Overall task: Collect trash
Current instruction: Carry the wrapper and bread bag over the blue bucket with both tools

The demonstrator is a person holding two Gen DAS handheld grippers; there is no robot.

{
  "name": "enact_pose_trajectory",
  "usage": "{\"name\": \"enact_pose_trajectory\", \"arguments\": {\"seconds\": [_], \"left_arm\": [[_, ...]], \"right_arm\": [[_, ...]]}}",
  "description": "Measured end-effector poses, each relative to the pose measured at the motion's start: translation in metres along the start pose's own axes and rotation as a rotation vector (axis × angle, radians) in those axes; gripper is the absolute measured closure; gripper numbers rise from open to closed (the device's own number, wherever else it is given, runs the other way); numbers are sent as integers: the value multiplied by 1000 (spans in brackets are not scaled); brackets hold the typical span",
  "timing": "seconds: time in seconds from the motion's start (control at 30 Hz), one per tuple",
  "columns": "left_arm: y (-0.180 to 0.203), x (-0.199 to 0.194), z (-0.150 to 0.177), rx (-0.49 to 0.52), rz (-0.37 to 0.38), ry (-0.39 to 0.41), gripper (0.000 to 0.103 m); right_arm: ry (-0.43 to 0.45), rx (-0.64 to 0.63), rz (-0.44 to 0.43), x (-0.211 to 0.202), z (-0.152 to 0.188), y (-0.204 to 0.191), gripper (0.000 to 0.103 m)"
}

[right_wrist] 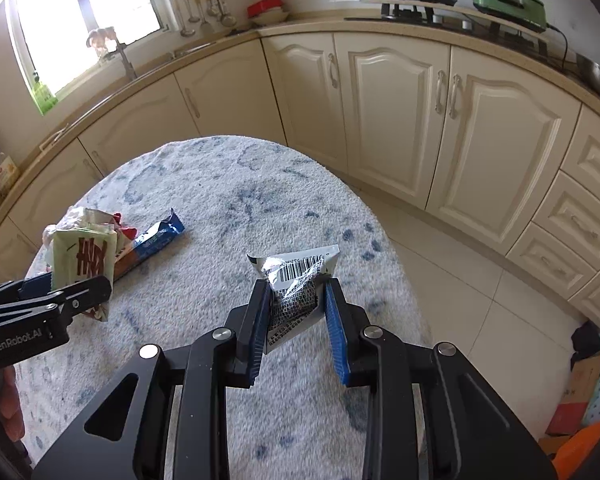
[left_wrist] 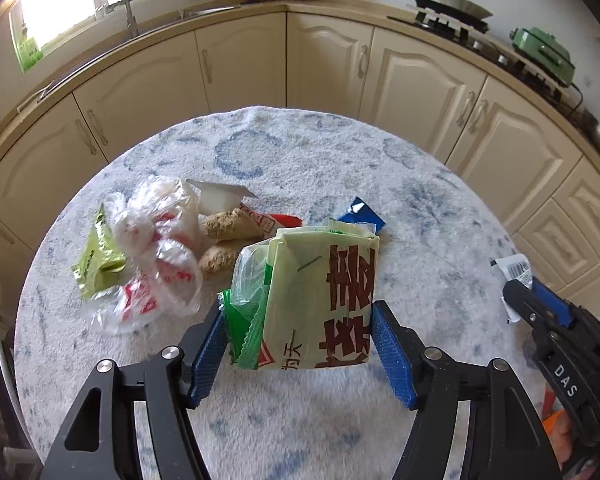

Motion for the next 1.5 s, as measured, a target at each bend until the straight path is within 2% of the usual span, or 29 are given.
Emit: {"name": "enact_pose_trajectory", "arguments": {"seconds": [0.43, 0.73, 1.17, 1.5], "left_arm": [[13, -62, 61, 32, 31, 29, 39], [55, -88, 86, 113, 69, 41, 39], [177, -95, 110, 328, 174, 15, 39], [277, -81, 140, 526, 244, -45, 39]], "right_arm": [[23, 8, 9, -54, 38, -5, 75], [39, 75, 57, -83, 63, 23, 75], [53, 275, 196, -130, 105, 137, 75], [45, 462, 311, -168, 160, 228, 75]]}}
Point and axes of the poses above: each gripper's, at about its wrist camera, not at the fingertips, and x roughly the way its jaws point, y to its right, z to its underside, the point moved 9 cm from there along x, roughly the way its jaws point, and after that the axes turned 8 degrees about -y, right-handed, at the moved point
